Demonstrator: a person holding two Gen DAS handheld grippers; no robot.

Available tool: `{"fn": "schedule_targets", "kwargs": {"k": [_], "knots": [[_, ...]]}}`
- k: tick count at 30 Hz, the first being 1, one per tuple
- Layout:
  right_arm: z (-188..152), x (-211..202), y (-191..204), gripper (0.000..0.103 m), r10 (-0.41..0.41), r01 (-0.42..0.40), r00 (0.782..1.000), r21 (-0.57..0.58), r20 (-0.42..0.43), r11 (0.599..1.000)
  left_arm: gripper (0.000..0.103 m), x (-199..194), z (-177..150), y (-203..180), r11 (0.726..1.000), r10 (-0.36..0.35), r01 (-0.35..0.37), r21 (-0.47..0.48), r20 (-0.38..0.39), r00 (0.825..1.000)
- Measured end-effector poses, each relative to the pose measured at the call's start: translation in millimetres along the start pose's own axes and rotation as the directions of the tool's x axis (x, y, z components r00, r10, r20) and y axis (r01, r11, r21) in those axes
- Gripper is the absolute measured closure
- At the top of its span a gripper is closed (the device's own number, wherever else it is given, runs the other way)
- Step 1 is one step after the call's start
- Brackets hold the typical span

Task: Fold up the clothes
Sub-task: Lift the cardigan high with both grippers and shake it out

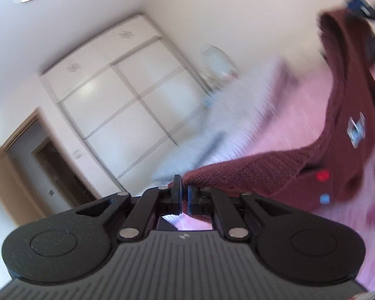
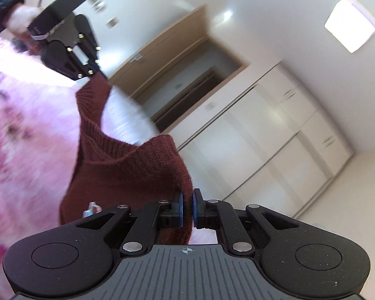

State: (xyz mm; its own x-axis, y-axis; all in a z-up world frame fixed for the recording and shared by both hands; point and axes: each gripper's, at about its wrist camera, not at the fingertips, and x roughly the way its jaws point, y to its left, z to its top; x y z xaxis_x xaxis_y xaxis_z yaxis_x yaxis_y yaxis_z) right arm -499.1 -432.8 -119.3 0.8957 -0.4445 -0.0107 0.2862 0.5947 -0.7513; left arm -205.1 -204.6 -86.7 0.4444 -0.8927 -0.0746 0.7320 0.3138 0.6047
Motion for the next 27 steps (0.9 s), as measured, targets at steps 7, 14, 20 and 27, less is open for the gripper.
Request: {"fn": "schedule_targets", "kwargs": {"k": [7,14,20,27], "knots": [[46.8,-40.3,-72.1,0.103,-0.262,0.261,0.958,0.028,0.117,0.965,0.099,-73.5,98.8,71.1,0.974,0.16,-0.143,-0.173,0.086,0.983],[51.2,-16.8,-105.5,0.103,-0.275,0.251,0.953,0.18,0.126,0.951,0.099,-46.3,97.1,64.5,0.984,0.168,-0.169,-0.062,-0.027,0.985],[-9.7,58.7,-10.7,0.103,0.172,-0.176,0.984,0.375,0.043,0.91,0.099,64.6,-52.7,6.0,0.996,0.027,-0.053,-0.066,-0.347,0.937],[-48.4,110.4,145.1,0.044,0.574,-0.453,0.818,0.565,-0.045,0.69,0.099,117.1,-181.5,-5.9,0.987,-0.043,-0.047,-0.155,-0.53,0.847]]}}
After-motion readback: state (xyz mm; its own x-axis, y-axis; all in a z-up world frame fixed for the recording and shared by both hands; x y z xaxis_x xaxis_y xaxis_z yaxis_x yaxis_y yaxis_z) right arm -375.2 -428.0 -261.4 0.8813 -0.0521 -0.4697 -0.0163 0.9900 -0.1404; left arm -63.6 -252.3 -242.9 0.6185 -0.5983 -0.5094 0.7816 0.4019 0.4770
